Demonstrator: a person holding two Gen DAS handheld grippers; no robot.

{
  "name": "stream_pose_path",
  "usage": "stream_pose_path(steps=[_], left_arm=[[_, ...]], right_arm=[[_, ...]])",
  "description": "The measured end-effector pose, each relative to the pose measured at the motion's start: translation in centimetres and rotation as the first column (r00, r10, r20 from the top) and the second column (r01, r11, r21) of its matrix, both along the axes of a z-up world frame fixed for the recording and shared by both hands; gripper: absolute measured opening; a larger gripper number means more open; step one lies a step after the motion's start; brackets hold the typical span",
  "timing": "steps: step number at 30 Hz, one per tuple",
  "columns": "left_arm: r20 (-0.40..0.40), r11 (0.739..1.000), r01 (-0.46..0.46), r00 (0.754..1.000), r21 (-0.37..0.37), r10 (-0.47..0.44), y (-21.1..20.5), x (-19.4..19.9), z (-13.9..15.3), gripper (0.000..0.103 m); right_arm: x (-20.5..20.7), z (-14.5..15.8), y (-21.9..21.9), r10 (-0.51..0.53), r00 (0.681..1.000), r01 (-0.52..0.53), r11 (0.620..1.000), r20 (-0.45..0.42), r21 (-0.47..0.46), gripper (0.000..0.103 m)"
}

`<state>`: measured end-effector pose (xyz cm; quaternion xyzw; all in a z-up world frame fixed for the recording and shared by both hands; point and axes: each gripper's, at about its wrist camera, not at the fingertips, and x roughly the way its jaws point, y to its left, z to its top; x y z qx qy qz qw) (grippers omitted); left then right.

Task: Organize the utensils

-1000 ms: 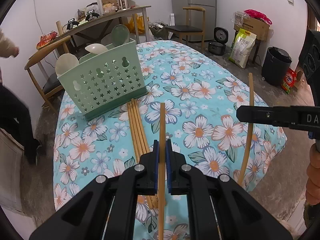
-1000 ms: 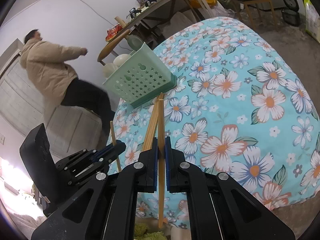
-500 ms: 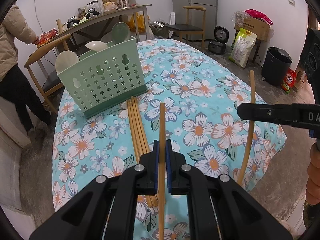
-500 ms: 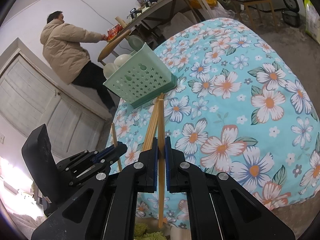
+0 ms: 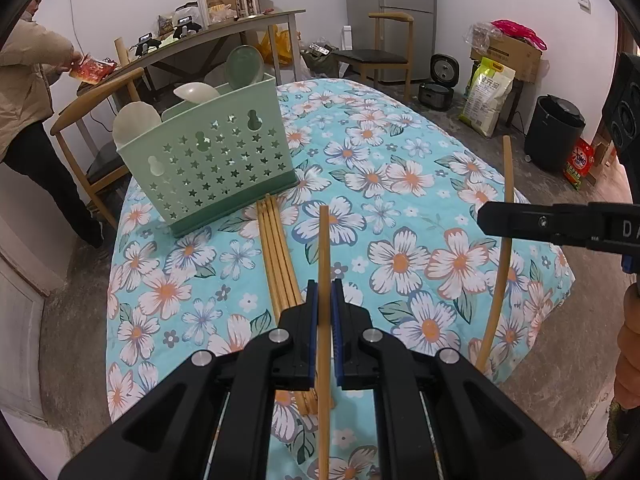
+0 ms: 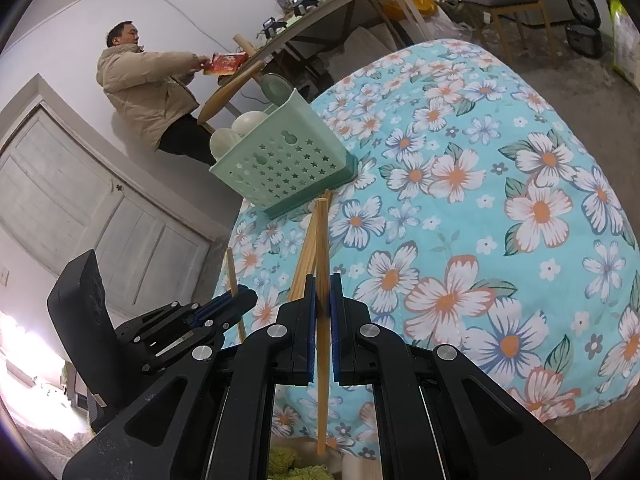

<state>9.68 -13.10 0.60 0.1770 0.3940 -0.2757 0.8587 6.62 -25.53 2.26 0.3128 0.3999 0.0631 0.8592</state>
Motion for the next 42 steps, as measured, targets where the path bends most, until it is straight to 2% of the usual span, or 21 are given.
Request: stream_pose_path(steps=[16, 23, 29, 42], left_arm=[[0.002, 0.999, 0.002, 1.0, -0.039, -0.001, 0.8, 0.3, 1.1, 0.006], [0.04, 0.993, -0.043, 0.998, -0.113, 0.048, 3.2, 1.0, 4.3, 0.006], [0.083, 0.972, -0.099, 0.99, -0.211, 0.118, 6.3, 2.7, 8.4, 0.006], [0.217, 0.923, -0.15, 0.947, -0.354, 0.237, 10.5, 7.7, 15.9, 0.006]], right_arm=[[1.0, 1.0, -0.2, -0.013, 1.0, 0.013, 1.0, 0.021, -0.017, 0.005], [1.6, 3.7, -0.8, -0.026, 0.995, 0.033, 0.997, 0.097, -0.067, 0.005], [2.5, 7.1, -1.1, -0.031, 0.982, 0.053, 0.992, 0.185, -0.118, 0.005], [7.4, 14.0, 0.1, 0.031, 0.935, 0.06, 0.968, 0.354, -0.244, 0.005]])
